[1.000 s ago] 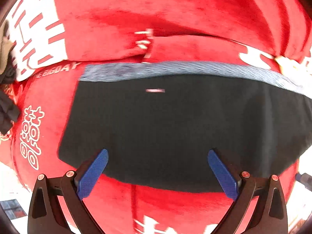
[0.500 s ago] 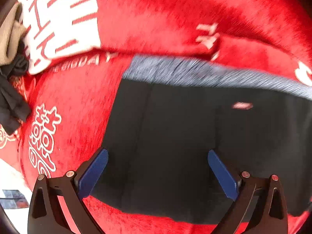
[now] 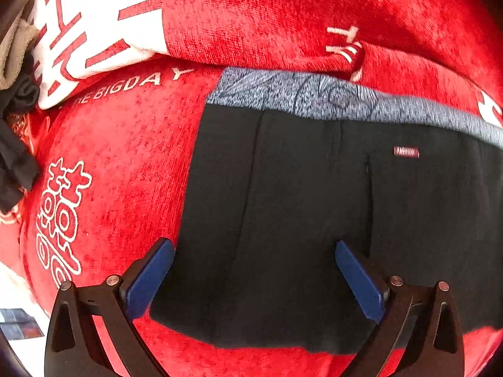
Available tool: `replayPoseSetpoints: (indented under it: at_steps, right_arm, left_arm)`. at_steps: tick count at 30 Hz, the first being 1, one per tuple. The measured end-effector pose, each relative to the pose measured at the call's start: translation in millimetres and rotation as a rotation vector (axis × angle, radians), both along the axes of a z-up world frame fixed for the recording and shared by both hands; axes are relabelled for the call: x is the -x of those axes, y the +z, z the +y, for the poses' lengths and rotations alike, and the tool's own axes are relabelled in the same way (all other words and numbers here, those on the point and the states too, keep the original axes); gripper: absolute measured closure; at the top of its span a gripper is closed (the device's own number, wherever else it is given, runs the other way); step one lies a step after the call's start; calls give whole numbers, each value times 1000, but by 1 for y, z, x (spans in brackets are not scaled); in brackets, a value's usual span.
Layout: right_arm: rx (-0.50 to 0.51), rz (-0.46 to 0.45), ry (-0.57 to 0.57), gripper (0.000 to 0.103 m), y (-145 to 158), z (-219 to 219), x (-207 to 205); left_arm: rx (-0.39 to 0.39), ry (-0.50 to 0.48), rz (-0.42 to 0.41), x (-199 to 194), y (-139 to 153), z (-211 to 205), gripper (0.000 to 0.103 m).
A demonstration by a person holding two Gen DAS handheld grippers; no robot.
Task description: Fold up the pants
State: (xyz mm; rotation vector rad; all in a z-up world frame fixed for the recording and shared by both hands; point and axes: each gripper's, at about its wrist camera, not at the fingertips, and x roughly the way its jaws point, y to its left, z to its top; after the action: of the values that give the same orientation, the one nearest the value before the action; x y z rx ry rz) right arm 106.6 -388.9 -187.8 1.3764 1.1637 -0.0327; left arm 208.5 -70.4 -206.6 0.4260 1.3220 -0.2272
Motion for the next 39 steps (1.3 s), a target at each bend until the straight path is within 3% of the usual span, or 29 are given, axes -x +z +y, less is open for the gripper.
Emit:
replayPoseSetpoints:
  at_steps: [4,9,13,16,20,21,23,25,26,30,32,36,38,39]
  right_arm:
    - [73,-17,66,94,20,5,7]
    - [73,50,55,94,-2,9,27]
    - [149,87,152,84,23,-2,32]
    - [317,61,215,84,59,-27,35]
    - [511,63,242,84,77,-61,20]
    - [543,76,243,84,74,-70,15]
    - [597,117,257,84,63,-77,13]
    - [608,203,285,84,43,-75,20]
    - [605,180,260,84,41,-74,28]
    - [580,199,276,84,42,-69,46]
    - [533,236,271,84,41,-70,52]
    - [627,122,248,83,76,-85,38]
    - [635,76,260,66,78,-93,13]
    - [636,56,264,62,76,-98,-4]
  left_arm:
    - [41,15,1,3,-7,11,0]
    - [-52,-12,-11,19,14,1,0]
    - [26,-63,-49,46,59,-16,0]
    - [106,-134,-58,64,75,-54,0]
    - [196,-181,13,82,57,-118,0]
    - [198,-194,35,94,45,-138,0]
    - [132,-218,67,106,16,-146,0]
    - [146,-216,-14,120,17,-141,0]
    - [142,-227,-3,121,16,-138,0]
    - [115,-227,86,111,30,-129,0]
    - [131,-227,39,100,47,-131,0]
    - [167,-172,-38,57,60,-157,0]
    - [159,-130,-58,32,46,-165,0]
    - [134,-108,-69,15,34,-168,0]
